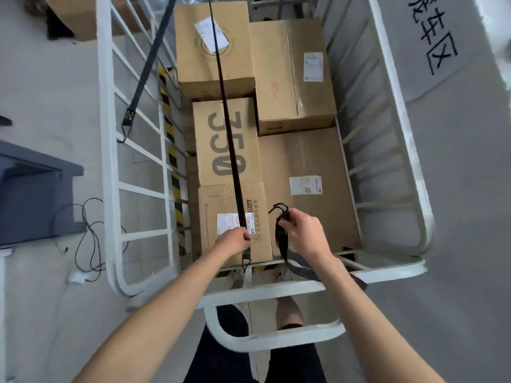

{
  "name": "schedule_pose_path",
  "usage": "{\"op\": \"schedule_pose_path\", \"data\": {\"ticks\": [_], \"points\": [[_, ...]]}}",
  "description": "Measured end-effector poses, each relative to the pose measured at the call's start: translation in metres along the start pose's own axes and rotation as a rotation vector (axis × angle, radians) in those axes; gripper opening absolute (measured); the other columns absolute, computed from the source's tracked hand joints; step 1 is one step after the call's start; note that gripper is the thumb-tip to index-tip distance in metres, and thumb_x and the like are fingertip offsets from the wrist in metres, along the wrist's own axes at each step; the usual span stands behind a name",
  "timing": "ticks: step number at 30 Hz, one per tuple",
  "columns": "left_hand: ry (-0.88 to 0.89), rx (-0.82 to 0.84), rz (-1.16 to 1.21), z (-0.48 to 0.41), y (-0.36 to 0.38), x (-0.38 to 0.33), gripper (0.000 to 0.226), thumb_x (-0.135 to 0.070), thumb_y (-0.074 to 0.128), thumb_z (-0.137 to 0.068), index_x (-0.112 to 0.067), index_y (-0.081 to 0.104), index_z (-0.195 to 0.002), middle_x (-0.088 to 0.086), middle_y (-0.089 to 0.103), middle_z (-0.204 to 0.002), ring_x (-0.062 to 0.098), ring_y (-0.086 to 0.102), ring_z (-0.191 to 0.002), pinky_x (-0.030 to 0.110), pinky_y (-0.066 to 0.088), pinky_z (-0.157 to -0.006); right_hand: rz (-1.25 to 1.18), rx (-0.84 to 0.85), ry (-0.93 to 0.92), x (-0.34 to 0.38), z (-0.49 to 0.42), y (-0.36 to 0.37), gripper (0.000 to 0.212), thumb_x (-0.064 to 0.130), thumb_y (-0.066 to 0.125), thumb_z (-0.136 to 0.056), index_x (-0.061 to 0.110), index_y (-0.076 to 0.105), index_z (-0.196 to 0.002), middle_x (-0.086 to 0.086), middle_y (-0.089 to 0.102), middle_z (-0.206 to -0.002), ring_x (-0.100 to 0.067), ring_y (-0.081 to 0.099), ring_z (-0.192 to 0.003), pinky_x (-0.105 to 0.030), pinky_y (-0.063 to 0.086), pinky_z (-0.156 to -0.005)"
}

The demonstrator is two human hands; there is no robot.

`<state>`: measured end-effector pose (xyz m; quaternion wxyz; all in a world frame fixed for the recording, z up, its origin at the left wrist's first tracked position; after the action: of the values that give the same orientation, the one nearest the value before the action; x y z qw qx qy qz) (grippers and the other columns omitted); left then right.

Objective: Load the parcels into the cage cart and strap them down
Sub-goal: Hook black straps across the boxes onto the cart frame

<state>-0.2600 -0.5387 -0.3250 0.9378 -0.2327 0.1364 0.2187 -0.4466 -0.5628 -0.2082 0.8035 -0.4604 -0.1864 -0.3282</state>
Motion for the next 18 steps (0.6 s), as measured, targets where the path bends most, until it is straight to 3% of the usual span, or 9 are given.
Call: {"op": "schedule_pose_path", "data": {"ticks": [4,7,9,13,16,18], "points": [[-0.098,-0.017,0.050,-0.016,0.032,0.016,0.039,-0.019,0.063,-0.095,-0.016,0.056,-0.132,0.006,0.065,-0.125,0.026,0.062,-0.109,0.033,0.049,-0.087,0.014,0.060,-0.011,-0.024,-0.009,0.025,0.012,0.021,0.064,-0.097,0.010,0.069,-0.097,-0.007,0.076,-0.093,-0.029,0.068,-0.081,-0.029,0.040,-0.061],[-0.189,-0.093,0.241,-0.026,0.041,0.024,0.031,-0.014,0.063,-0.094,-0.012,0.049,-0.122,0.002,0.058,-0.098,0.026,0.060,-0.097,0.031,0.043,-0.075,0.016,0.074,-0.010,-0.042,-0.015,0.029,0.014,0.023,0.063,-0.098,0.010,0.067,-0.092,-0.004,0.075,-0.087,-0.027,0.066,-0.077,-0.033,0.046,-0.061],[-0.240,-0.102,0.355,-0.033,0.048,0.029,0.029,-0.007,0.062,-0.094,-0.010,0.050,-0.120,0.003,0.058,-0.102,0.026,0.060,-0.105,0.032,0.046,-0.080,0.003,0.075,0.008,-0.054,-0.021,0.026,0.015,0.024,0.063,-0.098,0.010,0.067,-0.092,-0.003,0.074,-0.085,-0.027,0.066,-0.075,-0.037,0.053,-0.067],[-0.273,-0.049,0.403,-0.039,0.059,0.036,0.040,0.001,0.062,-0.092,-0.005,0.057,-0.132,0.013,0.063,-0.132,0.031,0.057,-0.124,0.044,0.045,-0.107,-0.017,0.100,0.004,-0.068,-0.031,0.021,0.016,0.024,0.063,-0.098,0.009,0.069,-0.094,-0.005,0.075,-0.086,-0.027,0.068,-0.074,-0.045,0.057,-0.071],[-0.257,0.008,0.402,-0.035,0.063,0.034,0.041,-0.001,0.062,-0.094,-0.007,0.059,-0.135,0.013,0.060,-0.138,0.030,0.055,-0.129,0.045,0.040,-0.112,-0.013,0.113,-0.023,-0.070,-0.034,0.015,0.015,0.025,0.063,-0.098,0.012,0.068,-0.092,-0.001,0.074,-0.082,-0.022,0.067,-0.068,-0.041,0.057,-0.068],[-0.255,0.028,0.385,-0.027,0.062,0.030,0.038,-0.004,0.061,-0.096,-0.008,0.060,-0.134,0.011,0.061,-0.137,0.028,0.056,-0.127,0.041,0.041,-0.107,-0.011,0.109,-0.049,-0.067,-0.036,0.009,0.015,0.025,0.064,-0.097,0.012,0.067,-0.090,0.000,0.073,-0.082,-0.020,0.065,-0.066,-0.038,0.055,-0.067]]}}
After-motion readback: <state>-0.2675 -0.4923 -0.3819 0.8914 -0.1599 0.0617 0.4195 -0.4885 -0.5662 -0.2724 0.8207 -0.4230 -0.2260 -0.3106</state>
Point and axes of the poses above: each hand's wrist, its own z-axis away from the middle knuckle, its own y-axis out of the palm, x = y × z, the point moved 6 cm from there along -z, towards the middle knuckle
